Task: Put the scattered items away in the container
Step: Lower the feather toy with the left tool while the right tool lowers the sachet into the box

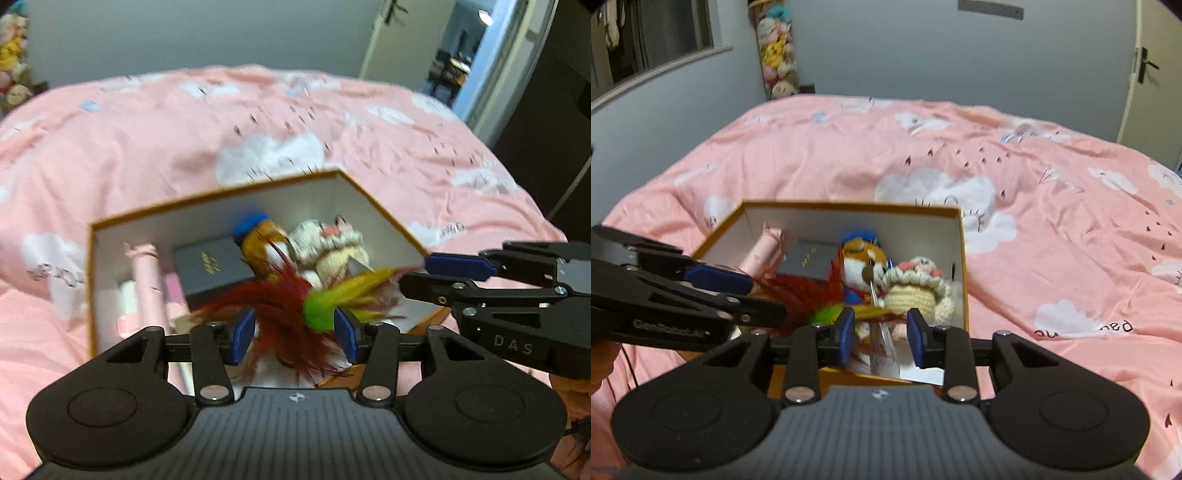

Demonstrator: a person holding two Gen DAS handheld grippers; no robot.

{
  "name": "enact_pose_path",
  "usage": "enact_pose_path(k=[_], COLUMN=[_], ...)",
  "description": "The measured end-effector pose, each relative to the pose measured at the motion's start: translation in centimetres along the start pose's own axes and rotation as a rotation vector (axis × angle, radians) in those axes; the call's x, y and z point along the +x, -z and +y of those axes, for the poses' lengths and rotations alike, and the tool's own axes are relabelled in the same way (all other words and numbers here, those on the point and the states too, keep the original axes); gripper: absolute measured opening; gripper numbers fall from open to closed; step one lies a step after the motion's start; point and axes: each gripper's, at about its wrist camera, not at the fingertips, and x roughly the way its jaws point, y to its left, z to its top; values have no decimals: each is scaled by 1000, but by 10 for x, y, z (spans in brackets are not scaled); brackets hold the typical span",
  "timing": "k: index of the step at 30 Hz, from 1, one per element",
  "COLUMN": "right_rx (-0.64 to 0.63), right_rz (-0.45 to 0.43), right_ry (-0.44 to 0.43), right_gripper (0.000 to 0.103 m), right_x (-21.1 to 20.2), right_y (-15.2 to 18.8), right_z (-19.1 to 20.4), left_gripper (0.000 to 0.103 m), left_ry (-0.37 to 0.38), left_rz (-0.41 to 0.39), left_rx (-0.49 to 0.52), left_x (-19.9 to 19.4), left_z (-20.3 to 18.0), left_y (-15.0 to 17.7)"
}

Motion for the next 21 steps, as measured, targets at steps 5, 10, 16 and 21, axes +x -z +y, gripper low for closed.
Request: enact_pose_path(k=[5,10,16,21], right_rx=[27,33,27,25], right_rz=[-80,-128,-156,-170], right_ry=[18,31,60,64], right_gripper=[36,40,42,47], right_x=[-16,-21,-15,-10], right_y=[-6,-8,2,13], right_z=[11,30,51,59], left_gripper=[60,62,72,82], left_ry=[-123,-203,-245,-271], left_rz=[-99,-139,-164,-177], left_rx=[-34,-95,-139,-127], left_x=[-29,-40,-37,-35], left_z=[5,16,23,21], left_y=[3,11,25,38])
